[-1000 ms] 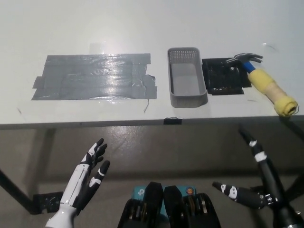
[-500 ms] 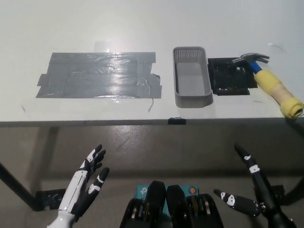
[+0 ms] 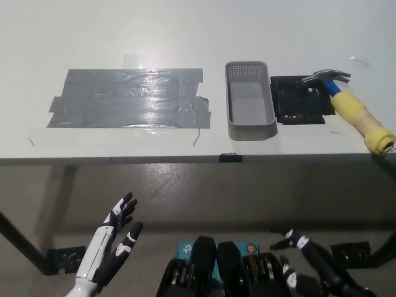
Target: The robot picks the hammer with right hand and hits the black area on the desk and places it back.
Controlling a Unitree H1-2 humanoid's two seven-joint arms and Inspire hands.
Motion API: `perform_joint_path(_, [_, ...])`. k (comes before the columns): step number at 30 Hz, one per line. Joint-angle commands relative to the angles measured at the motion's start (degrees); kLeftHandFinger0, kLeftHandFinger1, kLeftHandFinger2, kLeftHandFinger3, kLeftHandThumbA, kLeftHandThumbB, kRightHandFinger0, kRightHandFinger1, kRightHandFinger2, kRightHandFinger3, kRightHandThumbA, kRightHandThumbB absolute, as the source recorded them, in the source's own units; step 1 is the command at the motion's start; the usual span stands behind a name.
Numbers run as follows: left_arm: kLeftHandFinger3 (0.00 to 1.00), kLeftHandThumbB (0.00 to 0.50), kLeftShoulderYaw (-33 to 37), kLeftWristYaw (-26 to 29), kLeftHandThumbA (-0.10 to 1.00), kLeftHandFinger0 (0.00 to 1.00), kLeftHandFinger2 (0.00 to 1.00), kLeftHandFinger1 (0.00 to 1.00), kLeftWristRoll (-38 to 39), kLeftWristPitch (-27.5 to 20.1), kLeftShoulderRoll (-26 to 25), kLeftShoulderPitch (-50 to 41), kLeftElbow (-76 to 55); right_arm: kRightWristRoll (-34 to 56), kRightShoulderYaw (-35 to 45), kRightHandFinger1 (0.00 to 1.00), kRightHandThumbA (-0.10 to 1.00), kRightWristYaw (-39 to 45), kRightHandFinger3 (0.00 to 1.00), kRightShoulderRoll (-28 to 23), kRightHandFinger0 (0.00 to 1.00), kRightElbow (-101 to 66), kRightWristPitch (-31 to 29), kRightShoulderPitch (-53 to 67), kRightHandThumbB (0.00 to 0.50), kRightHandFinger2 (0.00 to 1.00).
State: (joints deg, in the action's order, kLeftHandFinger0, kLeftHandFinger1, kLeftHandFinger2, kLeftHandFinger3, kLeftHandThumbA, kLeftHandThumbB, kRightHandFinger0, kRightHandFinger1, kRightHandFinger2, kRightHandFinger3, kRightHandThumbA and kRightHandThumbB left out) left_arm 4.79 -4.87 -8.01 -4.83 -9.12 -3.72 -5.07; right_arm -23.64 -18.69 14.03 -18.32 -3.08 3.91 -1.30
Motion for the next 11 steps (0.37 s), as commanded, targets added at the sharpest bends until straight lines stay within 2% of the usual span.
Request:
perform_joint_path(1, [1.00, 0.049, -0.2, 0.0, 0.86, 1.00, 1.00, 1.00, -0.6, 0.1, -0.3, -0.1, -1.8, -11.8, -6.3, 0.90, 0.24, 10.3, 0.95, -2.9, 1.00, -5.1, 13.6, -3.0, 0.195, 0.78])
perform_joint_path(3, [1.00, 0.048, -0.1, 0.0, 0.86, 1.00, 1.00, 1.00, -0.7, 0.2, -0.3, -0.2, -1.9, -12.4, -7.2, 0.87, 0.24, 10.7, 0.97, -3.3, 1.00, -5.9, 14.8, -3.2, 0.194, 0.76])
perform_joint_path(5, [1.00, 0.055, 0.0, 0.0, 0.86, 1.00, 1.00, 1.00, -0.9, 0.6, -0.2, -0.1, -2.0, -11.0, -6.3, 0.87, 0.17, 8.3, 0.94, -3.2, 1.00, -6.8, 13.6, -2.5, 0.184, 0.74])
perform_joint_path(7, [1.00, 0.057, -0.1, 0.1, 0.86, 1.00, 1.00, 1.00, -0.8, 0.6, -0.2, 0.0, -2.0, -8.8, -4.8, 0.82, 0.11, 5.8, 0.91, -2.9, 1.00, -6.0, 10.8, -2.1, 0.196, 0.69])
perform_joint_path(11, [1.00, 0.053, -0.1, -0.1, 0.84, 1.00, 1.00, 1.00, -0.4, 0.9, -0.2, -0.1, -2.2, -7.8, -3.7, 0.84, 0.10, 5.6, 0.95, -2.8, 1.00, -6.0, 11.1, -1.8, 0.201, 0.74])
